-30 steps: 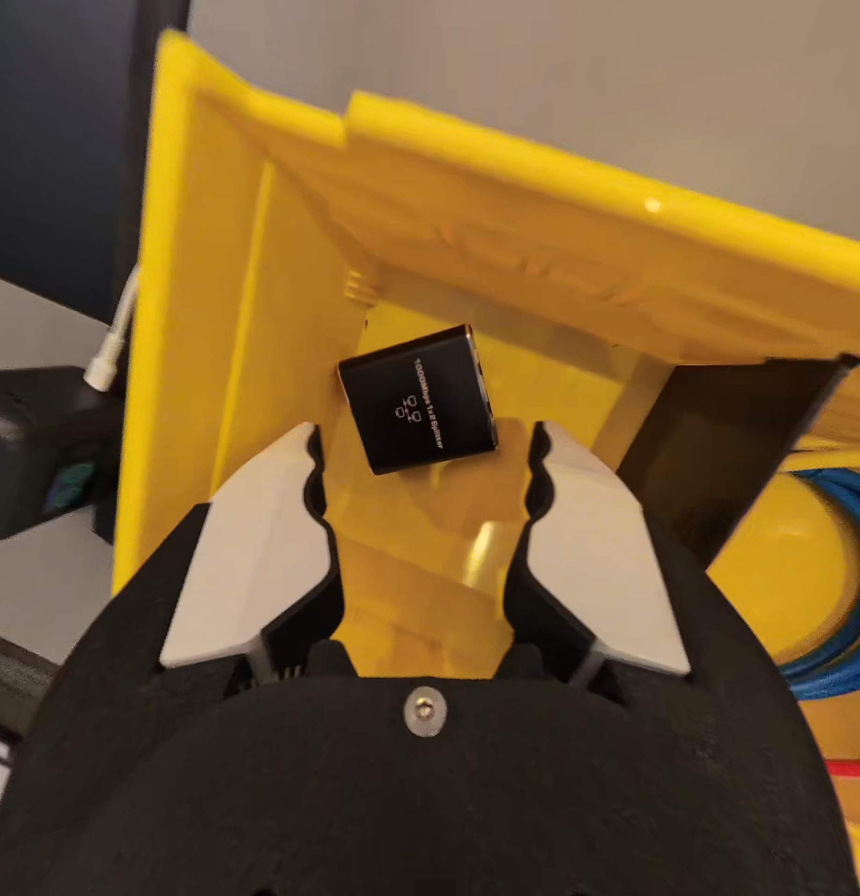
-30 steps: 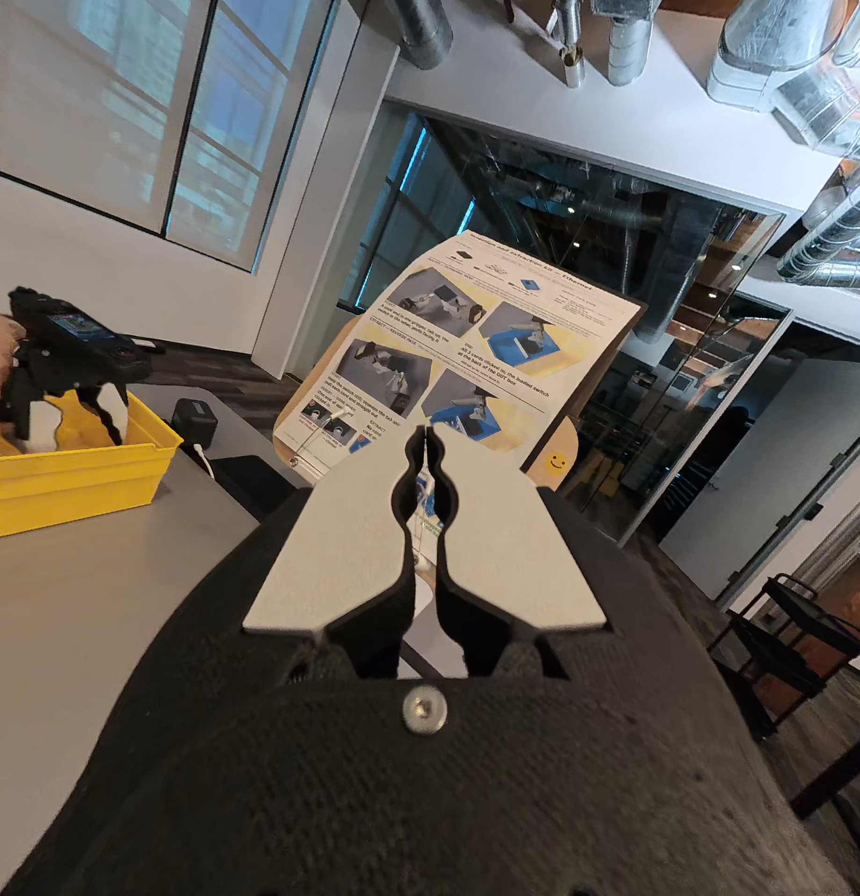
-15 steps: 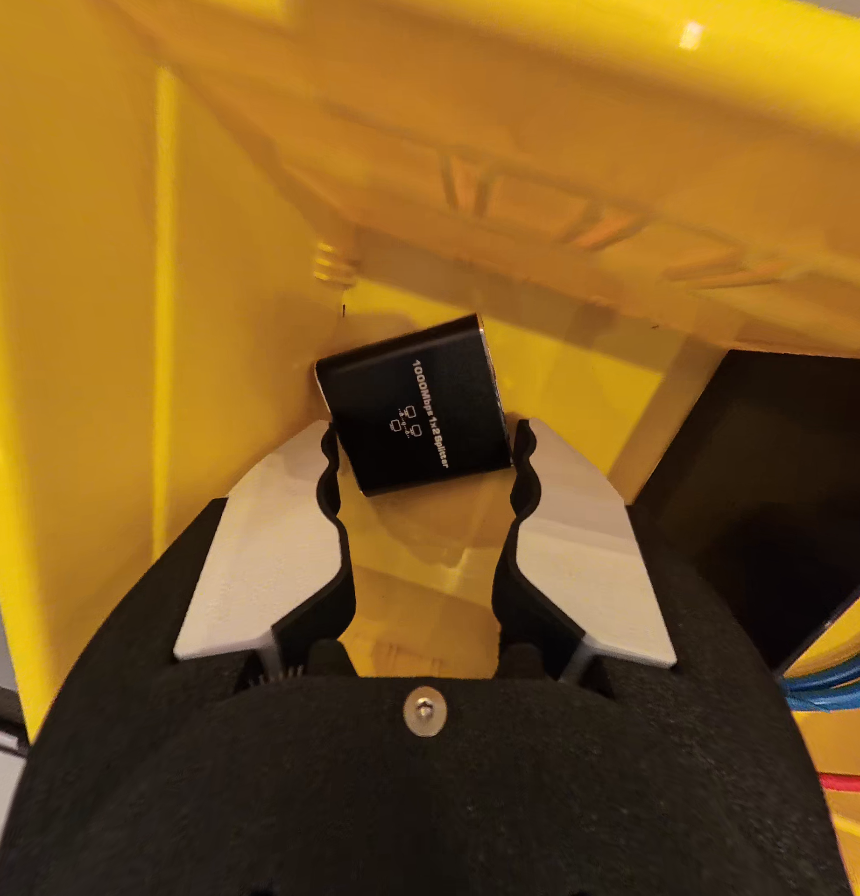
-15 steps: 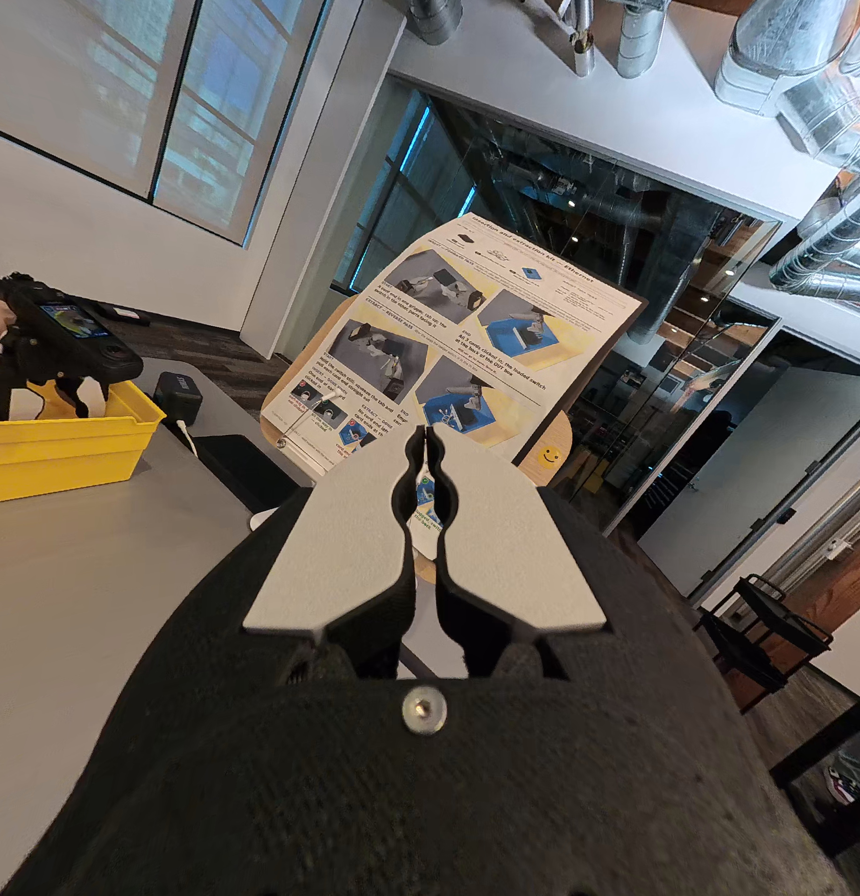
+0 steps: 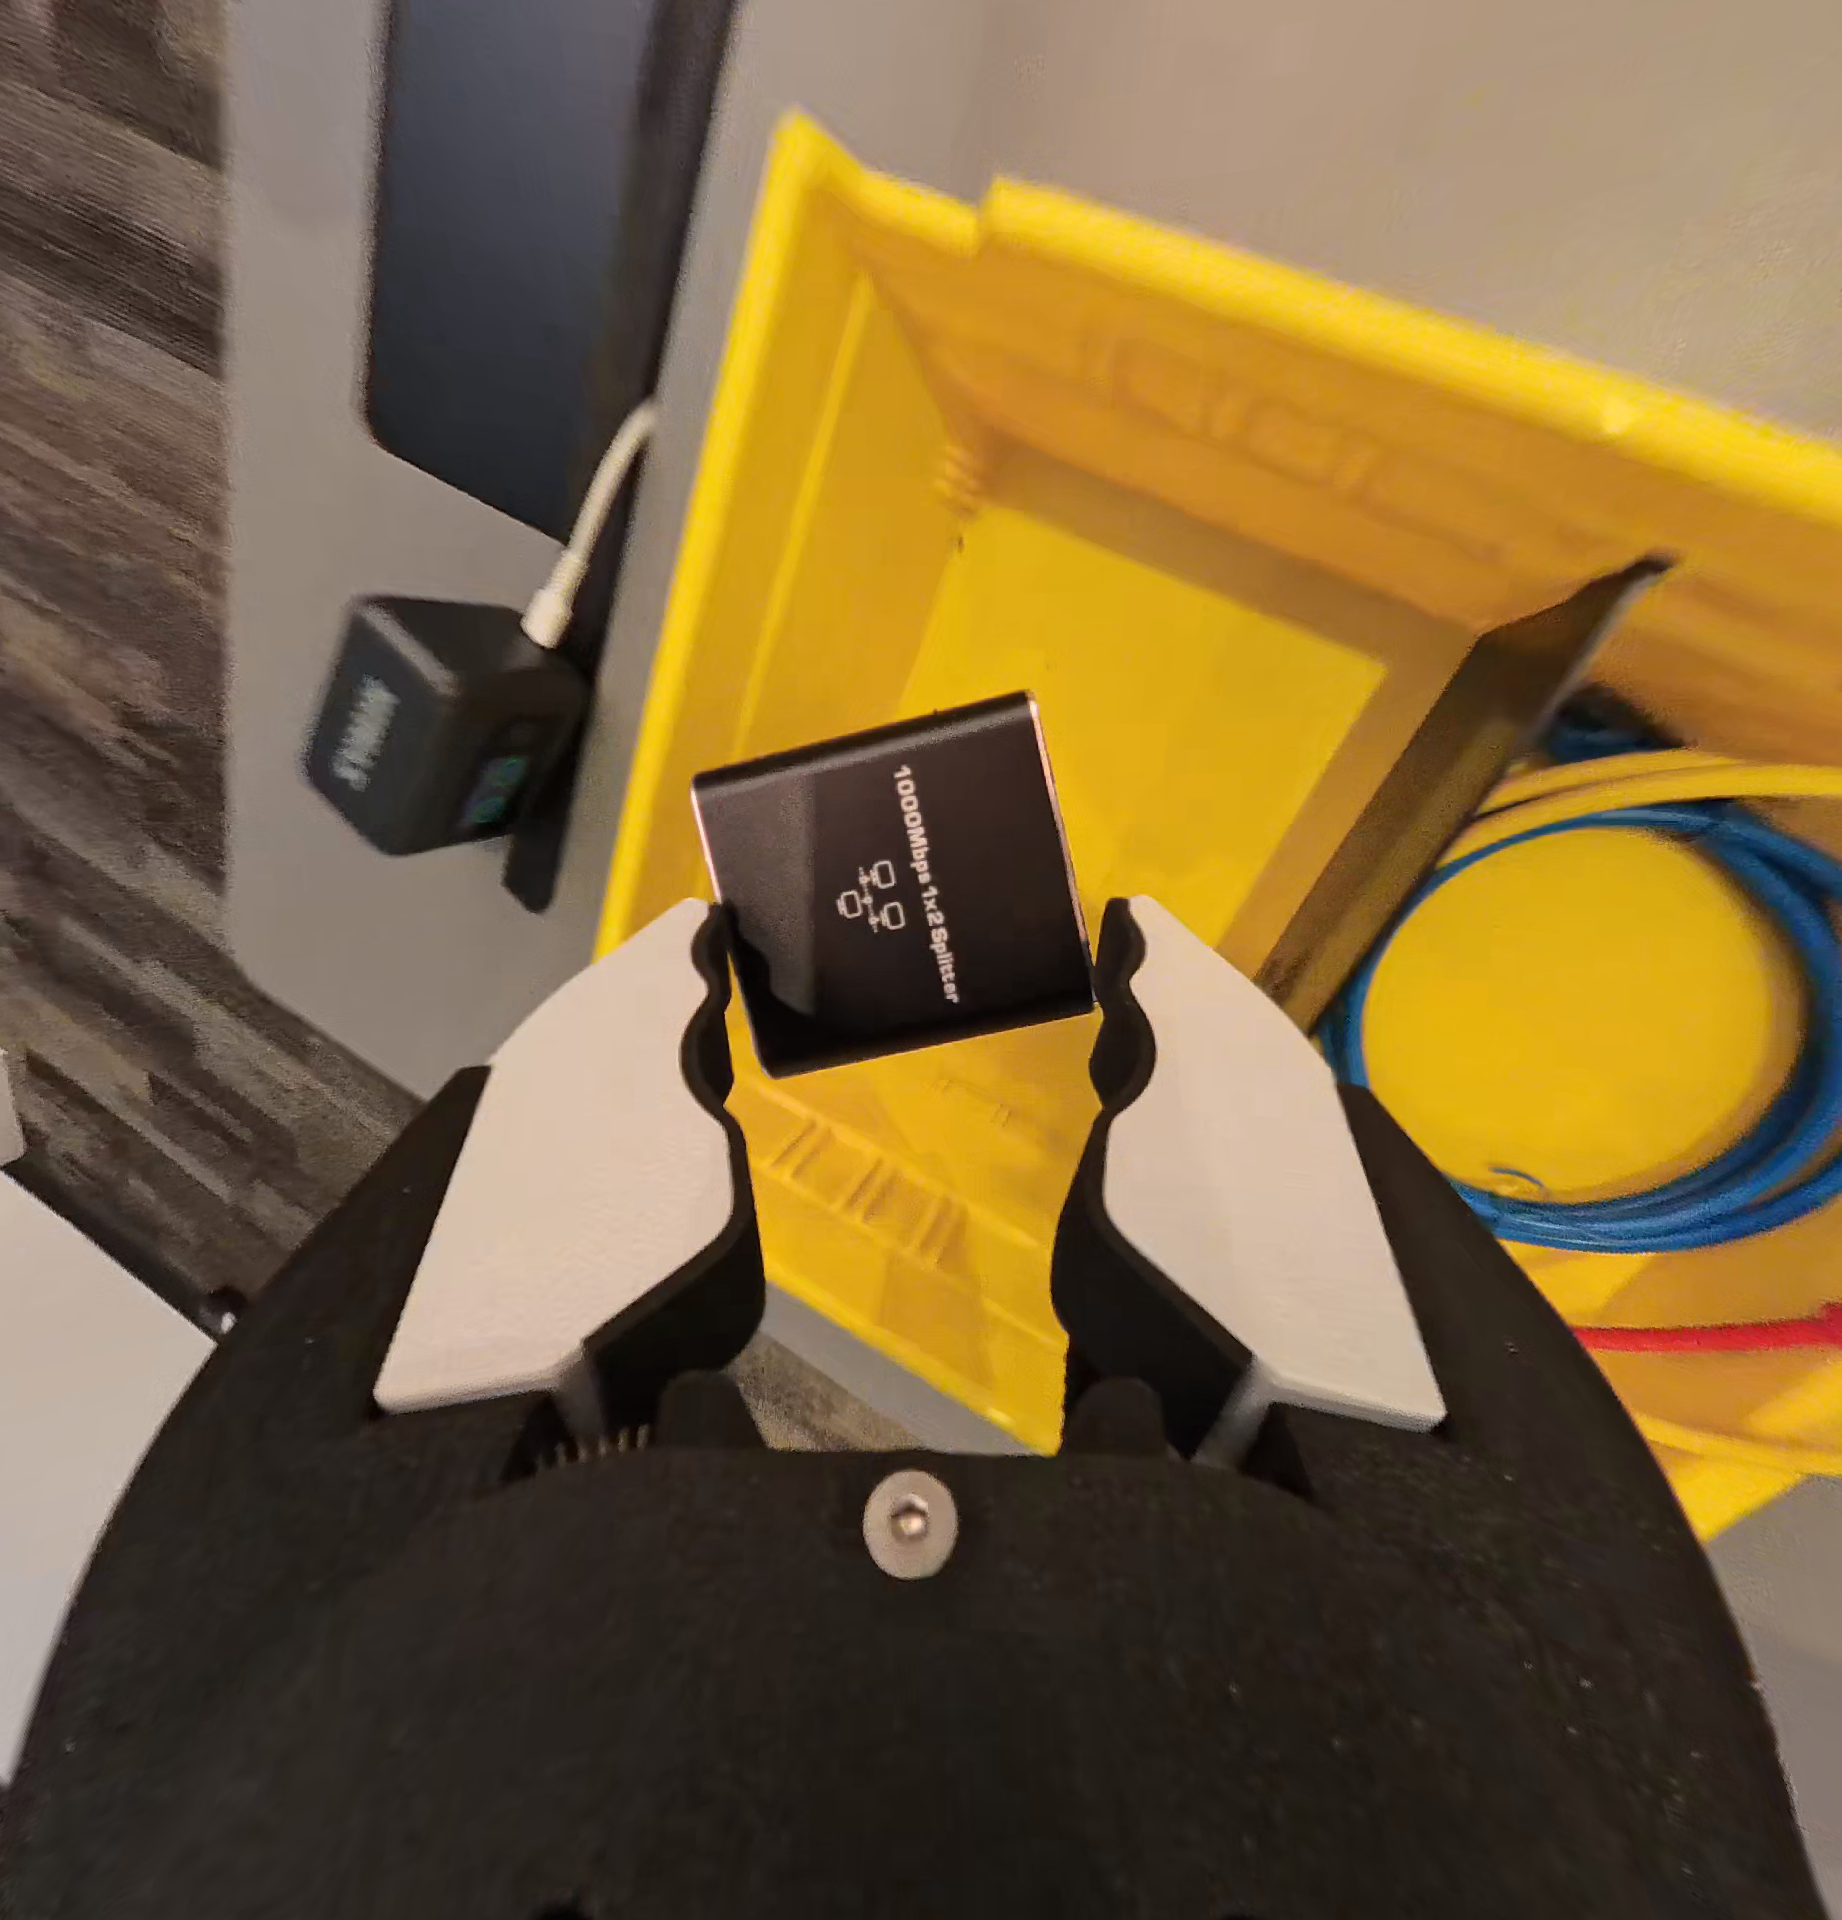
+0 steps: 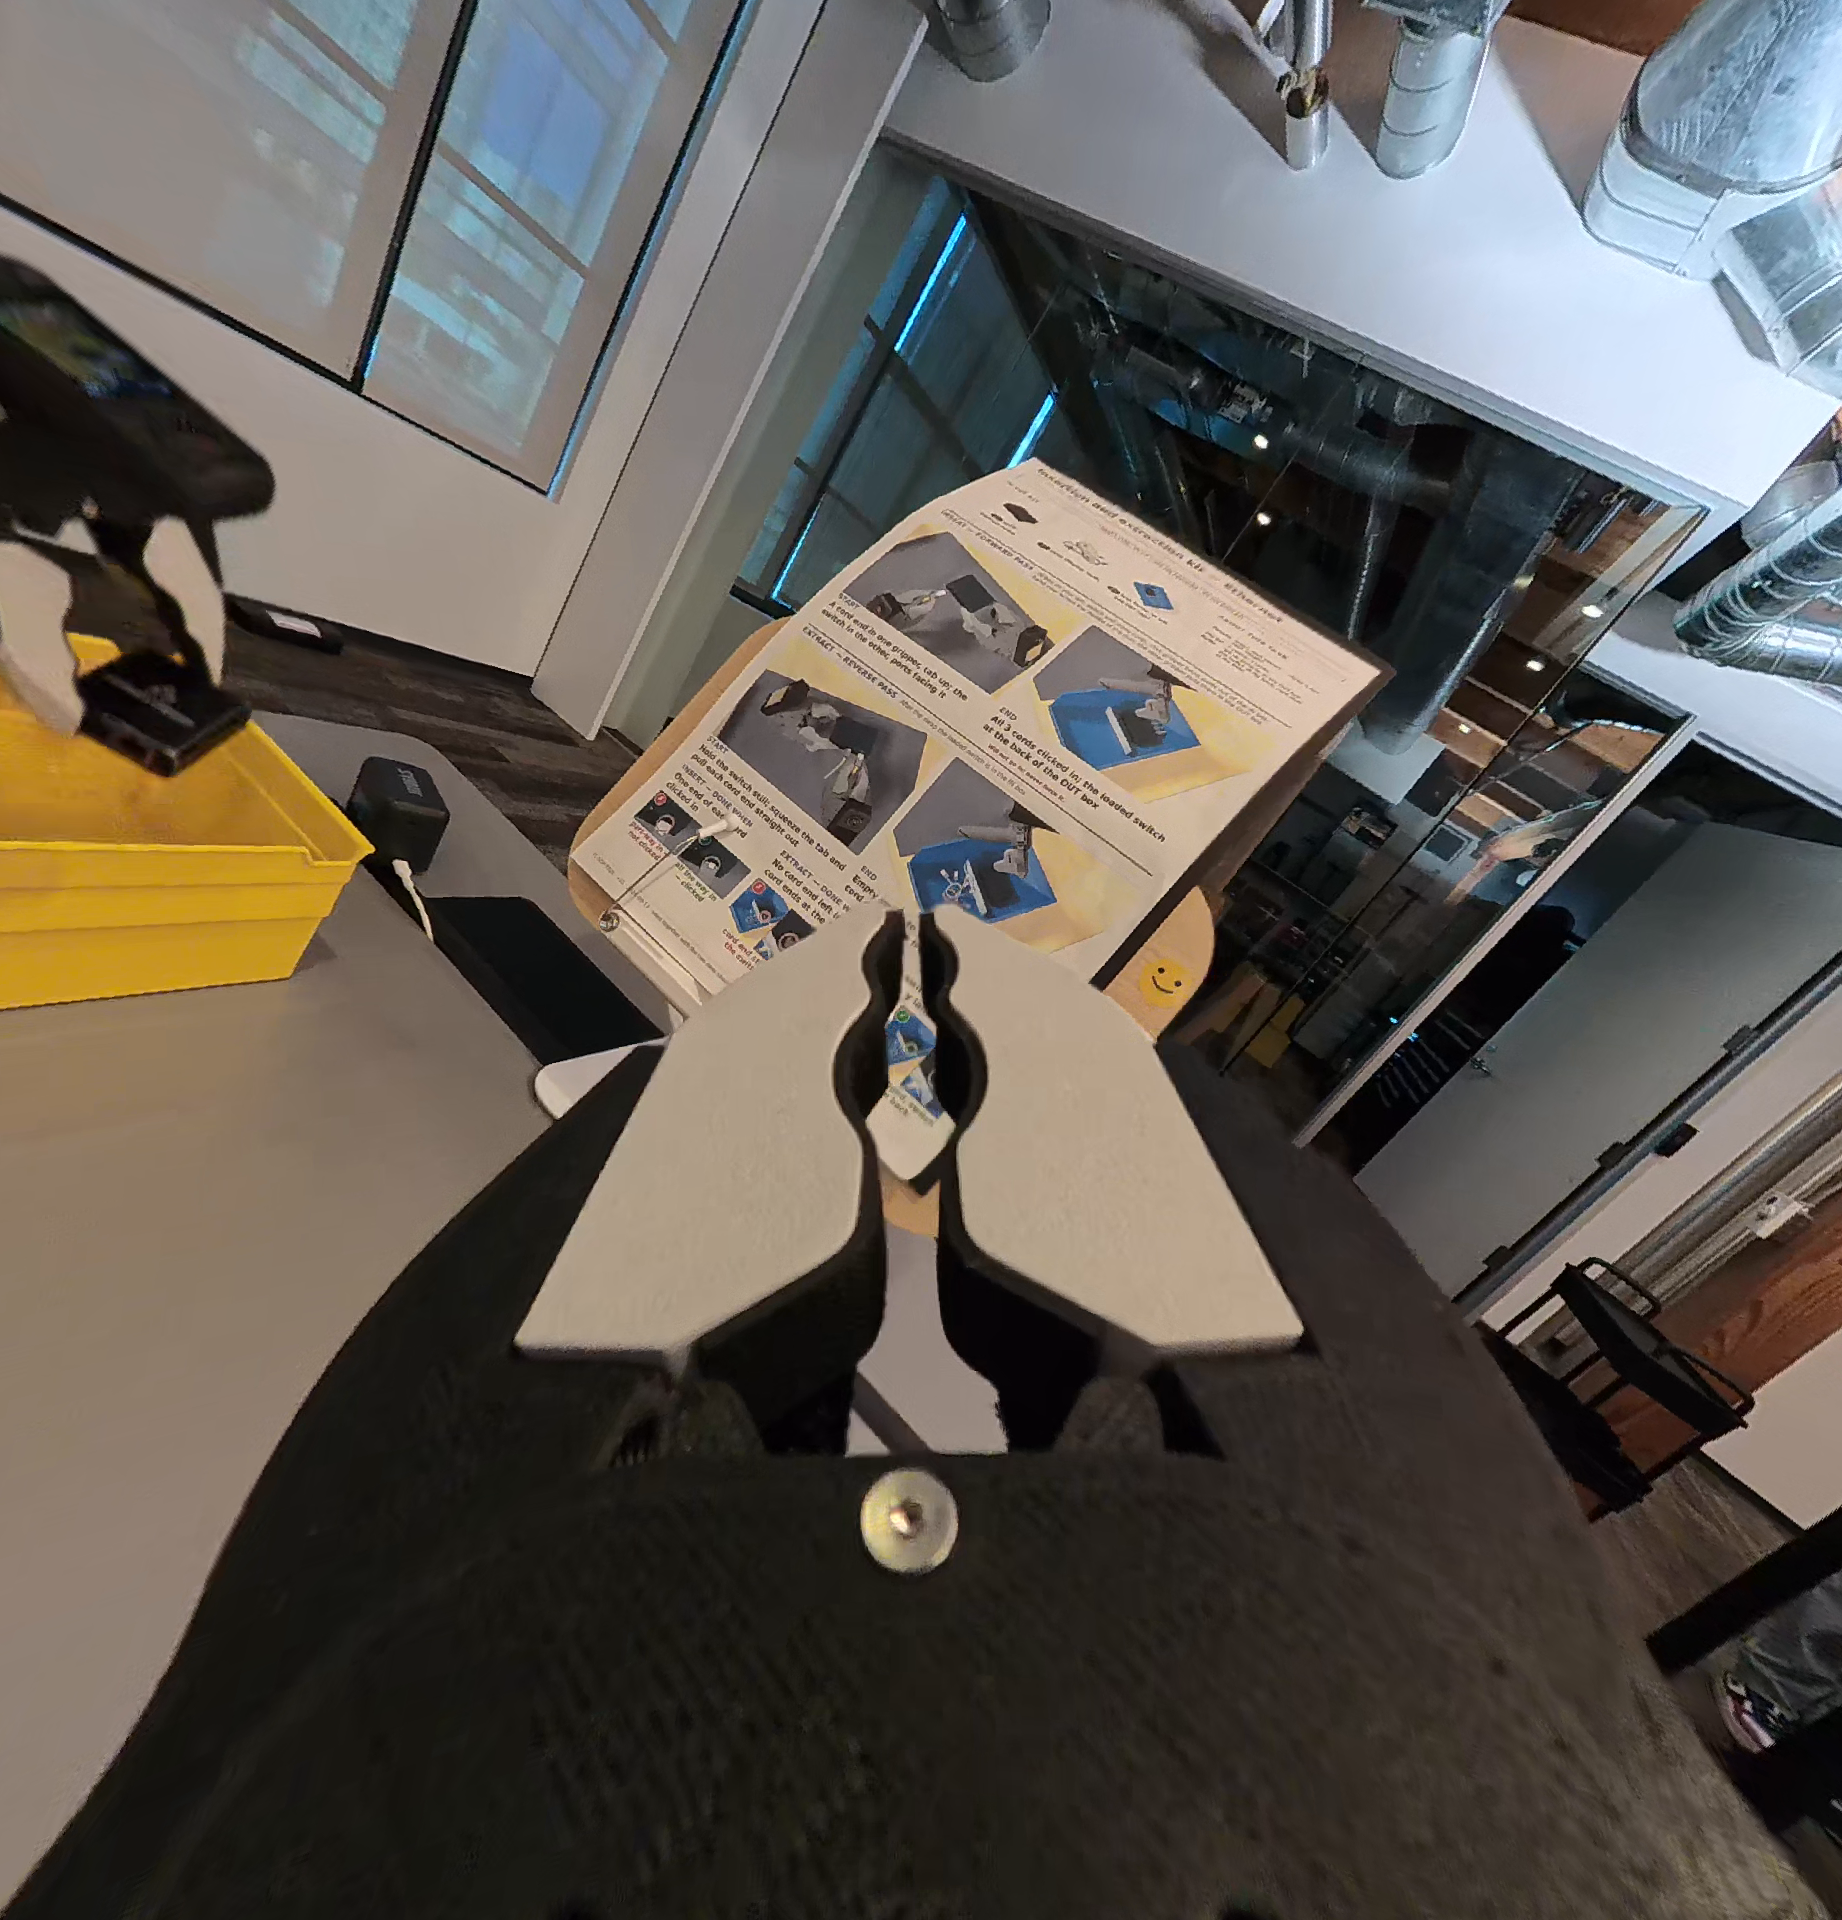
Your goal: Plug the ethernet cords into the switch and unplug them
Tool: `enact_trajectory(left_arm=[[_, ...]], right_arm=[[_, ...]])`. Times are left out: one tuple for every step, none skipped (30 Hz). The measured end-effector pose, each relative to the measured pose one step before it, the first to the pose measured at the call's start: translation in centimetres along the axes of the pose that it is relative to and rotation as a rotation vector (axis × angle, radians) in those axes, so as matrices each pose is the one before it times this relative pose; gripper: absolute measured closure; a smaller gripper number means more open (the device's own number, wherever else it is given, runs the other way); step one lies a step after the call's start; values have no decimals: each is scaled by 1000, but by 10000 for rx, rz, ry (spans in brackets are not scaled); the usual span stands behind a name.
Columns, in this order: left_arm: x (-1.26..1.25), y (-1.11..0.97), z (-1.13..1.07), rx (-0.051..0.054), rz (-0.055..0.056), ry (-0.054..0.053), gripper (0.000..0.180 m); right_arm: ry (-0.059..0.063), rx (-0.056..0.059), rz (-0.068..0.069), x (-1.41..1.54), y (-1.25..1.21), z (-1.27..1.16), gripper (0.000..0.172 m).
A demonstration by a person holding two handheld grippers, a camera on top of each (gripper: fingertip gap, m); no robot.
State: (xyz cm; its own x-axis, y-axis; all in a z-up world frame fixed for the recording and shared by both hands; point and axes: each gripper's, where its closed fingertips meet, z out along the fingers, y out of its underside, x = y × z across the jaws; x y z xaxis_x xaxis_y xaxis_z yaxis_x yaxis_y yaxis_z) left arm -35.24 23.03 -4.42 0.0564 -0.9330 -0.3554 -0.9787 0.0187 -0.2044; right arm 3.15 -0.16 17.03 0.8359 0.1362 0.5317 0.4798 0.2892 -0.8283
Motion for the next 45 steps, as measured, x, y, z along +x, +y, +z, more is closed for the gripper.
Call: enact_trajectory(left_arm=[[-24, -893, -1592, 282, -76, -180, 113], [314, -1318, -1564, 347, -75, -75, 113], [776, -1780, -1404, 421, -43, 41, 113], [1392, -2237, -1072, 518, 50, 195, 113], [1939, -2494, -529, 540, 142, 316, 113], [2188, -2451, 138, 439, 230, 298, 113], [2222, -2280, 753, 345, 342, 186, 113], [2211, -2076, 1197, 292, 450, 122, 113], [2179, -1821, 1553, 228, 433, 172, 113], [1959, -1463, 1829, 128, 232, 239, 113], [1756, -1074, 1961, 18, 20, 338, 113], [1397, -683, 2003, -57, -132, 314, 113], [975, -245, 1939, -199, -169, 177, 113], [497, 45, 1763, -265, -213, -31, 113], [277, 217, 1536, -292, -264, -92, 113], [185, 248, 1305, -216, -278, -76, 113], [119, 269, 1027, -159, -243, -68, 113], [154, 281, 780, -119, -67, -6, 113], [241, 274, 545, -75, 115, 58, 113], [37, 319, 375, -112, 30, -38, 113], [-18, 329, 276, -130, -114, 1, 113], [158, 193, 211, -41, -156, 183, 113], [59, -29, 49, 102, -211, 158, 113], [-55, 28, 19, 56, -170, 78, 113], [-64, 128, 31, 13, -107, 51, 113], [-39, 135, -16, 29, -150, 44, 112], [-137, 127, -76, 18, -133, -45, 107], [-290, 78, -228, 96, -65, -166, 98], [-169, -27, -446, 216, -62, -81, 97], [-46, -137, -696, 280, -179, 31, 95], [16, -198, -981, 282, -276, 84, 96], [11, -322, -1336, 359, -280, 64, 97], [25, -494, -1681, 519, -203, 36, 97], [-187, -480, -1944, 554, -174, -111, 98], [-526, -360, -2097, 485, -166, -297, 100], [-722, -159, -2158, 419, -94, -358, 100], [-891, 114, -2153, 316, -60, -366, 100], [-1113, 490, -2087, 151, -77, -387, 100], [-1357, 920, -1926, -22, -92, -408, 101], [-1424, 1445, -1684, -236, -109, -326, 105], [-1401, 1944, -1344, -473, -168, -205, 106], [-1565, 2252, -1010, -621, -269, -272, 107], [-1357, 2238, -667, -589, -241, -143, 111], [-893, 1932, -364, -385, -211, 77, 122], [-441, 1472, -134, -121, -184, 225, 135]], right_arm=[[-143, -117, 62, 9, 105, -169, 168], [-239, -110, 67, -140, 150, -132, 168], [-227, -111, 101, -148, 210, -70, 168], [-158, -83, 100, -79, 196, -43, 168], [-198, -76, 103, -201, 169, -22, 167], [-293, -83, 84, -389, 156, 15, 167], [-289, -110, -2, -456, 148, 13, 167], [-210, -146, -78, -405, 143, 17, 167], [-125, -143, -136, -333, 120, 12, 166], [-84, -153, -158, -273, 120, 2, 165], [-45, -145, -150, -211, 103, -39, 164], [-7, -125, -143, -131, 85, -72, 163], [-6, -117, -138, -76, 89, -143, 162], [-10, -100, -91, -12, 94, -205, 162], [5, -91, -57, 84, 121, -239, 162], [66, -51, -27, 202, 96, -268, 162], [60, 16, 20, 232, 42, -279, 162], [14, 51, 70, 209, 11, -279, 162], [8, 87, 91, 192, -36, -267, 162], [6, 99, 78, 183, -68, -251, 162], [28, 93, 76, 203, -62, -221, 162], [26, 78, 72, 184, -52, -170, 162], [5, 57, 49, 120, -29, -135, 162], [2, 27, 22, 85, 9, -96, 162], [10, -11, -2, 75, 56, -68, 162], [32, -32, -8, 81, 77, -41, 162], [21, -23, 0, 61, 64, -34, 162], [-12, 1, 1, -8, 29, -19, 162], [-9, 18, 12, 7, -16, -30, 162], [17, 27, 18, 60, -24, -21, 162], [25, 15, 18, 59, -6, -26, 162], [24, -2, 12, 56, 25, -38, 162], [25, -9, -10, 57, 24, -36, 162], [25, -3, -13, 40, 15, -46, 162], [10, 25, 19, 46, -26, -40, 162], [-9, 49, 45, 21, -44, -22, 162], [-20, 46, 46, 2, -44, -11, 162], [-6, 22, 8, 2, -18, 8, 162], [2, -19, -19, -9, 33, 25, 162], [20, -46, -26, 13, 51, 54, 161], [17, -45, -39, -13, 41, 87, 161], [8, -54, -51, -48, 41, 135, 162], [-1, -64, -50, -82, 75, 172, 161], [-21, -79, -40, -141, 110, 219, 162], [-48, -94, -31, -182, 147, 270, 162]])
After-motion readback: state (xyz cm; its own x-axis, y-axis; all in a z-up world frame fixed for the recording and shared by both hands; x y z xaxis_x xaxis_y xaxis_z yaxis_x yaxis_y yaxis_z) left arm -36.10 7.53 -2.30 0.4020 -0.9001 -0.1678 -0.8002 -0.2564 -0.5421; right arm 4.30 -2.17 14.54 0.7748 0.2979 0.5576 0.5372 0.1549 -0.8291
